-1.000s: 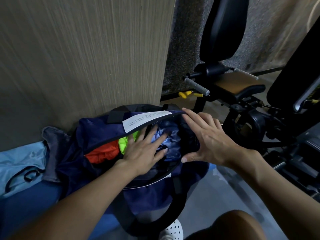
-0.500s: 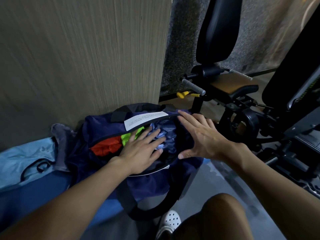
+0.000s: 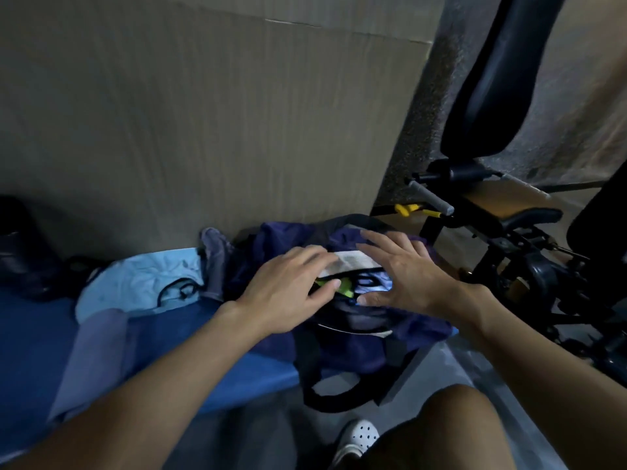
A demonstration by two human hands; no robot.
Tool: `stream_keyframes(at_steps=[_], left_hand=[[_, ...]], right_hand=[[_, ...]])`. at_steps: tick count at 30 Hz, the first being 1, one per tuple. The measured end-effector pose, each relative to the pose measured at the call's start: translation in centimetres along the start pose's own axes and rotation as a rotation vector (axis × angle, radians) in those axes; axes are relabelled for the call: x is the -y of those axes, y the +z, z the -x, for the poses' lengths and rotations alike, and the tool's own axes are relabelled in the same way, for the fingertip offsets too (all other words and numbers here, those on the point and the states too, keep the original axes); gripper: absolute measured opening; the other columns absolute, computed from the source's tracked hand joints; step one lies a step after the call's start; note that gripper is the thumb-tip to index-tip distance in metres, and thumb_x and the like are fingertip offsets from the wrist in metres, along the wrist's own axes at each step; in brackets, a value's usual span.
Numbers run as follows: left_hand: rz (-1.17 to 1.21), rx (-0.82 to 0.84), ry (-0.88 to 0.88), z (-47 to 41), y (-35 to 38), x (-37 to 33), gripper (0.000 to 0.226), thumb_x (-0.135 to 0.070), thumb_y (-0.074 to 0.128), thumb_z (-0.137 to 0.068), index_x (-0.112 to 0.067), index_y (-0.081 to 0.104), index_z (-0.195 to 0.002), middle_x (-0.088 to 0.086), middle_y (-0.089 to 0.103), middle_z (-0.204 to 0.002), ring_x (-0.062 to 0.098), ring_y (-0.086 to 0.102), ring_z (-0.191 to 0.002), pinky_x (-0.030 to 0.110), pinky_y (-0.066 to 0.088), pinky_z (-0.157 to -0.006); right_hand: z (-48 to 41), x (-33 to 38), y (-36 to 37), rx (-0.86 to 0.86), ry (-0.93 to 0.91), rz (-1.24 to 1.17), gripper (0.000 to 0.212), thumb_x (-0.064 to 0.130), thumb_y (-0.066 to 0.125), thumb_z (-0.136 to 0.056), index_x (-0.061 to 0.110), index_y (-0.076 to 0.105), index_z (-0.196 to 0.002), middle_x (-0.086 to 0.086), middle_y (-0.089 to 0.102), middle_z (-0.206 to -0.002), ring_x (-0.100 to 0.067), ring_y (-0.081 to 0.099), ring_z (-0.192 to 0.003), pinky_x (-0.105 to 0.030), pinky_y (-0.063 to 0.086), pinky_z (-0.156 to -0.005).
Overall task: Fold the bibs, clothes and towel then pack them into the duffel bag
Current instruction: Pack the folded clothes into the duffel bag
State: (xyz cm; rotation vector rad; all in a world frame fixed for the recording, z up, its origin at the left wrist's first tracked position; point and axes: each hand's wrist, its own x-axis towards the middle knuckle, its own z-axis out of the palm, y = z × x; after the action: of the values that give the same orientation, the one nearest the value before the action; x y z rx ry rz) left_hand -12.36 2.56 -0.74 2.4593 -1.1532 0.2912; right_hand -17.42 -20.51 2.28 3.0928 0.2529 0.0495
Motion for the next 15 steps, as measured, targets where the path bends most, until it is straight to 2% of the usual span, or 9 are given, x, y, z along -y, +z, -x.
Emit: stream_keyframes(at_steps=[3, 5, 8, 10, 12, 15], left_hand=[[-0.001, -0.055, -0.12, 2.6, -1.5, 3.7, 0.056, -0.057, 0.033, -0.092, -0.022, 0.06, -0.127, -0.009, 0.057, -0.13, 0.017, 0.055, -0.117, 0.038, 0.048, -0.094], [0.014, -0.111, -0.224, 4.6, -2.2, 6.8, 0.054, -0.056, 0.035, -0.091, -0.022, 0.064, -0.12, -0.007, 0.061, -0.125, 0.019, 0.057, -0.114, 0.039, 0.05, -0.091], [0.041, -0.175, -0.396, 7.4, -2.9, 11.8, 0.045, -0.046, 0.038, -0.089, -0.02, 0.067, -0.112, -0.003, 0.066, -0.114, 0.025, 0.061, -0.106, 0.042, 0.051, -0.088], [0.056, -0.22, -0.53, 9.4, -3.3, 15.1, 0.036, -0.035, 0.045, -0.09, -0.017, 0.068, -0.111, 0.0, 0.068, -0.113, 0.028, 0.062, -0.106, 0.043, 0.05, -0.09], [0.059, -0.266, -0.651, 11.3, -3.6, 18.3, 0.025, -0.023, 0.056, -0.093, -0.014, 0.069, -0.112, 0.001, 0.068, -0.117, 0.028, 0.062, -0.11, 0.041, 0.048, -0.094], [0.053, -0.276, -0.786, 13.1, -3.6, 22.2, 0.026, -0.02, 0.059, -0.094, -0.015, 0.067, -0.118, 0.0, 0.065, -0.125, 0.025, 0.059, -0.116, 0.04, 0.045, -0.096]], right_hand=[[-2.9, 3.8, -0.2, -0.047, -0.101, -0.021, 0.069, 0.062, 0.056, -0.087, 0.031, 0.038, -0.146, 0.013, 0.025, -0.155, -0.015, 0.017, -0.141, -0.039, 0.023, -0.108], [-5.2, 7.0, 0.0, -0.051, -0.17, -0.063, 0.053, 0.047, 0.056, -0.091, 0.027, 0.05, -0.139, 0.009, 0.043, -0.146, -0.02, 0.031, -0.135, -0.04, 0.03, -0.104], [-9.0, 12.0, 1.7, -0.04, -0.262, -0.275, 0.048, 0.025, 0.046, -0.079, 0.016, 0.066, -0.121, -0.002, 0.064, -0.122, -0.028, 0.055, -0.113, -0.045, 0.045, -0.096], [-11.4, 15.6, 3.1, 0.007, -0.286, -0.388, 0.041, 0.012, 0.051, -0.079, 0.01, 0.068, -0.116, -0.008, 0.067, -0.113, -0.026, 0.059, -0.106, -0.034, 0.046, -0.096], [-13.6, 18.8, 4.2, 0.039, -0.29, -0.469, 0.032, 0.007, 0.061, -0.084, 0.008, 0.068, -0.115, -0.009, 0.067, -0.107, -0.021, 0.061, -0.098, -0.023, 0.046, -0.089], [-16.8, 22.8, 6.4, 0.078, -0.207, -0.626, 0.031, 0.017, 0.069, -0.089, 0.008, 0.066, -0.117, -0.005, 0.066, -0.099, -0.018, 0.063, -0.091, -0.027, 0.049, -0.087]])
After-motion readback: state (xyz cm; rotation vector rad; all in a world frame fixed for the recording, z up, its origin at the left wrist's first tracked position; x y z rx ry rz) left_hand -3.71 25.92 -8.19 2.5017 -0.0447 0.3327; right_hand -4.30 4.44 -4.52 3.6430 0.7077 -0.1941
